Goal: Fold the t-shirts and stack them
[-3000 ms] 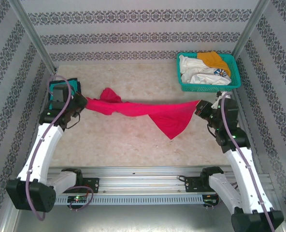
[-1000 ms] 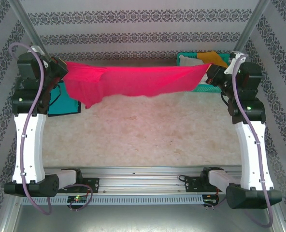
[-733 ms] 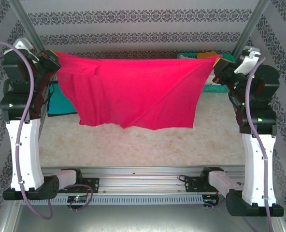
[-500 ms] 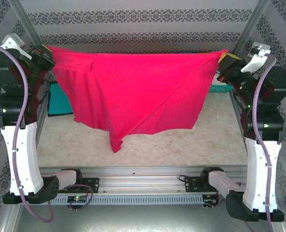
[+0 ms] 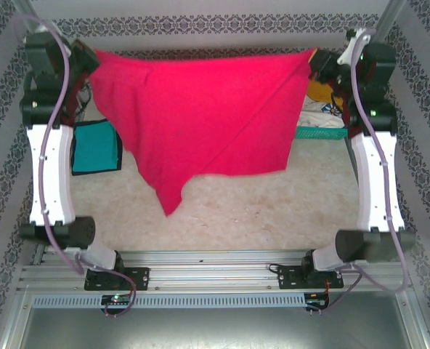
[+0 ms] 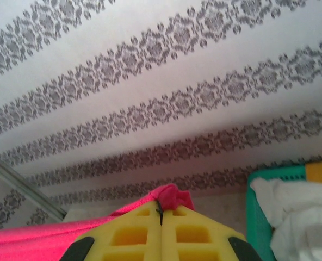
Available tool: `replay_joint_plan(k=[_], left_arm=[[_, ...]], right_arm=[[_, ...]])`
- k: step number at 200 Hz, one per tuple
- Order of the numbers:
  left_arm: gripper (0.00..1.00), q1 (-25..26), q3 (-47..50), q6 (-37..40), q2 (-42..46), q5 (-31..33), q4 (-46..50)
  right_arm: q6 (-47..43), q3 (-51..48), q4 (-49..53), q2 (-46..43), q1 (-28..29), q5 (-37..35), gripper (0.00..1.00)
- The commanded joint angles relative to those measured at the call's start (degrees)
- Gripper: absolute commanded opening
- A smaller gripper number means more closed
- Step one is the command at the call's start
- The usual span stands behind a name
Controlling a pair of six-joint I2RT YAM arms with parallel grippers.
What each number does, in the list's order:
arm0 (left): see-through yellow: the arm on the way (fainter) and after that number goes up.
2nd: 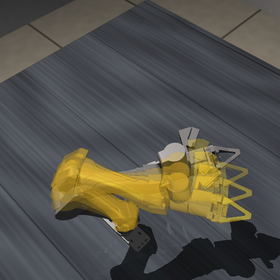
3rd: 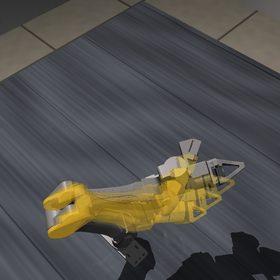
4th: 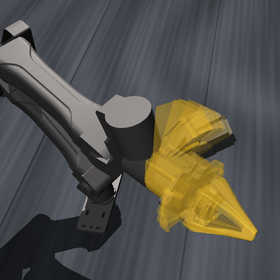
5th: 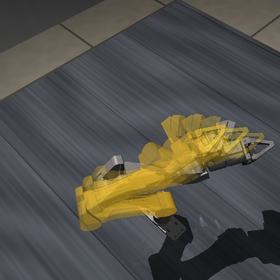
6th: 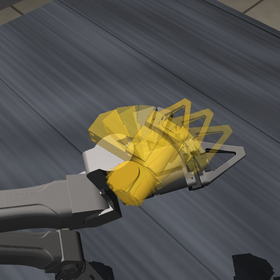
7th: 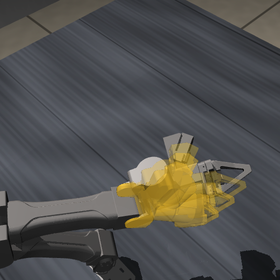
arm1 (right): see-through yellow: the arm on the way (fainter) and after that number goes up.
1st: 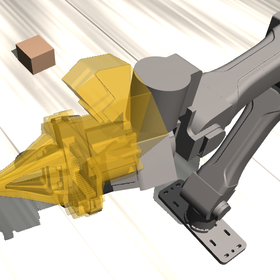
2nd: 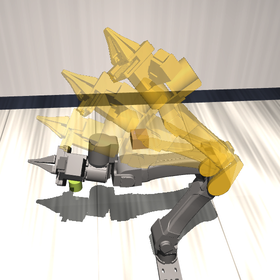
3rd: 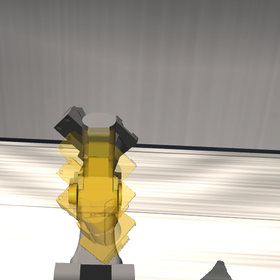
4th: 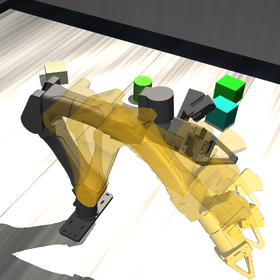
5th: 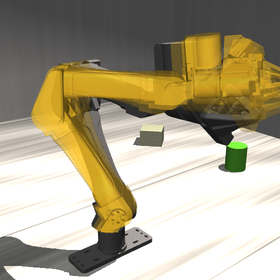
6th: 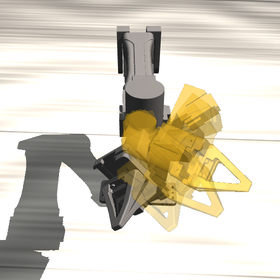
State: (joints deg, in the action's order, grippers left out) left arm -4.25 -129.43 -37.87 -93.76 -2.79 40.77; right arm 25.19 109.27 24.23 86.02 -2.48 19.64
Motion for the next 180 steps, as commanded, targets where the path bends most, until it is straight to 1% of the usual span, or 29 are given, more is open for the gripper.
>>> replay_joint_plan(k=[1, 13, 24, 40, 54, 60, 71, 93, 103, 128, 147, 162, 170, 180], left_arm=[[0.0, -1.26, -15.7, 0.6, -5.54, 1.28, 3.46], [0.0, -1.3, -24.23, 0.6, -8.95, 0.75, 6.48], [0.0, -1.29, -28.13, 0.43, -10.13, 0.58, 7.4], [0.0, -1.29, -26.33, 0.32, -7.88, 0.84, 6.4], [0.0, -1.31, -20.92, 0.73, -4.28, 0.78, 6.01], [0.0, -1.36, -17.0, 0.86, -2.07, 0.59, 5.78], [0.0, -1.33, -6.64, 1.06, 3.35, 0.05, 3.74], [0.0, -1.3, 22.67, -0.67, 17.64, -0.2, -6.07], [0.0, -1.26, 33.54, -2.13, 23.09, -0.16, -7.5], [0.0, -1.24, 58.29, -6.34, 34.64, -3.75, -9.63], [0.0, -1.21, 74.27, -8.71, 39.26, -5.53, -9.76], [0.0, -1.22, 82.14, -10.08, 39.82, -7.76, -9.89], [0.0, -1.2, 86.17, -10.7, 39.83, -9.11, -11.08], [0.0, -1.24, 90.17, -11.66, 39.84, -9.27, -12.57]], right_arm=[[1.68, 10.4, -1.89, 3.27, -0.33, 0.69, 0.0], [2.09, 15.01, -1.02, 5.11, -0.31, 1.18, 0.0], [2.1, 18.52, -0.15, 6.11, -0.31, 1.36, 0.0], [1.71, 19.75, 0.86, 5.79, -0.26, 1.13, 0.0], [1.03, 15.55, 0.4, 3.23, -0.35, 0.98, 0.0], [0.68, 12.01, -0.22, 1.48, -0.38, 0.96, 0.0], [-0.03, 3.91, -1.61, -2.72, -0.37, 0.86, 0.0], [-0.93, -15.29, -3.65, -12.45, -0.3, 0.19, 0.0], [-0.55, -24.76, -3.85, -16.84, -0.33, 0.13, 0.0], [3.24, -47.22, -3.99, -26.61, 0.46, 1.52, 0.0], [6.02, -61.54, -4.48, -30.17, 2.11, 2.87, 0.0], [7.75, -69.42, -5.46, -30.2, 3.9, 2.87, 0.0], [8.39, -72.42, -5.9, -29.56, 4.85, 2.38, 0.0], [9.0, -75.3, -6.0, -28.02, 5.8, 1.28, 0.0]])
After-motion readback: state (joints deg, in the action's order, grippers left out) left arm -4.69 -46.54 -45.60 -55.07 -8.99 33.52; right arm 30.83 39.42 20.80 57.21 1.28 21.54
